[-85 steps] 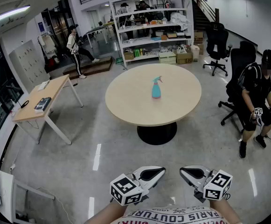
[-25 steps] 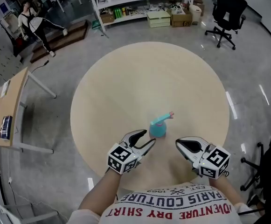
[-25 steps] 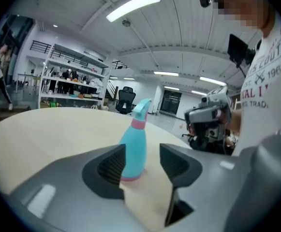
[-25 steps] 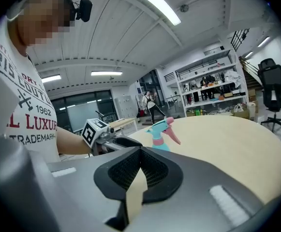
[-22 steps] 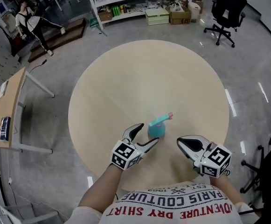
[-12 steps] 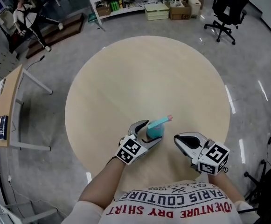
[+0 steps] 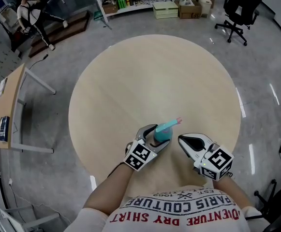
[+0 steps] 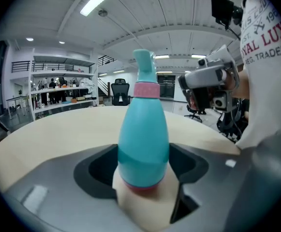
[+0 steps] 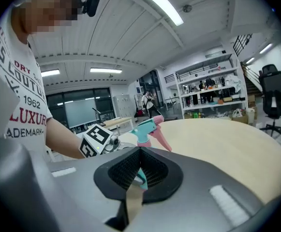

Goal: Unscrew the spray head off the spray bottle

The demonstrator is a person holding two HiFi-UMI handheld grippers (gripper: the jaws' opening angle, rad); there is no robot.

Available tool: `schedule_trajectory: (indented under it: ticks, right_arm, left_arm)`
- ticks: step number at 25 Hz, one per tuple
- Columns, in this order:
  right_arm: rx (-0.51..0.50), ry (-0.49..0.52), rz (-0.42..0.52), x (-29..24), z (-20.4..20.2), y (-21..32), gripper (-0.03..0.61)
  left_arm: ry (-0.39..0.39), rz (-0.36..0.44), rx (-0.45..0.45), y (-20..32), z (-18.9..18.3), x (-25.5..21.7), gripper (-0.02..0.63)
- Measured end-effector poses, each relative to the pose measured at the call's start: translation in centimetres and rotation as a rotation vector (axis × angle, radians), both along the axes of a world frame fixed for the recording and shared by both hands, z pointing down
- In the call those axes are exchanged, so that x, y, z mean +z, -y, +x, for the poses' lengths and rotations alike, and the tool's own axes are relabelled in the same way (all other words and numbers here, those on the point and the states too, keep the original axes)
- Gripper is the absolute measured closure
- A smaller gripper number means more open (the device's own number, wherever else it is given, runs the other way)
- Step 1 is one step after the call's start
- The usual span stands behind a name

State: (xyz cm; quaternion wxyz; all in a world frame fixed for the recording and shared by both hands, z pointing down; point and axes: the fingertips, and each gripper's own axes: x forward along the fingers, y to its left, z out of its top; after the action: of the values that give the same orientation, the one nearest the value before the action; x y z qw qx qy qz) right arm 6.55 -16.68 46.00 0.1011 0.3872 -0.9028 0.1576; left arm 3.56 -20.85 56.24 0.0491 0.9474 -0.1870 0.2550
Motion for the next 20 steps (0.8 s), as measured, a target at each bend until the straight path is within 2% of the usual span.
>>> schedule_trajectory:
  ticks: [2,4,9,15,20]
  right_arm:
    - [0.013,-0.034,0.016,0.5,-0.6,0.6,0.576]
    - [0.021,-0.047,0.025,0.9,-1.2,1.2,0.488]
    - [0.055,-0.077,0.065,1.1,-2.4,2.5,0.444]
    - [0.086,-0.101,0.086,1.9,-2.9,3.3,0.440]
    - [0.090,-0.123,0.117,2.2,-3.4,3.2,0.439]
  left_arm:
    - [0.002,-0.002,-0.023,0.0,-0.3,0.0,0.287]
    - [0.003,-0.003,-0.049,-0.1,-0.3,0.0,0.287]
    - [0.006,-0.010,-0.082,-0.4,-0.2,-0.3,0.287]
    - [0.004,-0.030,-0.152,-0.5,0.2,-0.5,0.287]
    - [0.007,-0.031,-0.161,-0.6,0.0,-0.2,0.288]
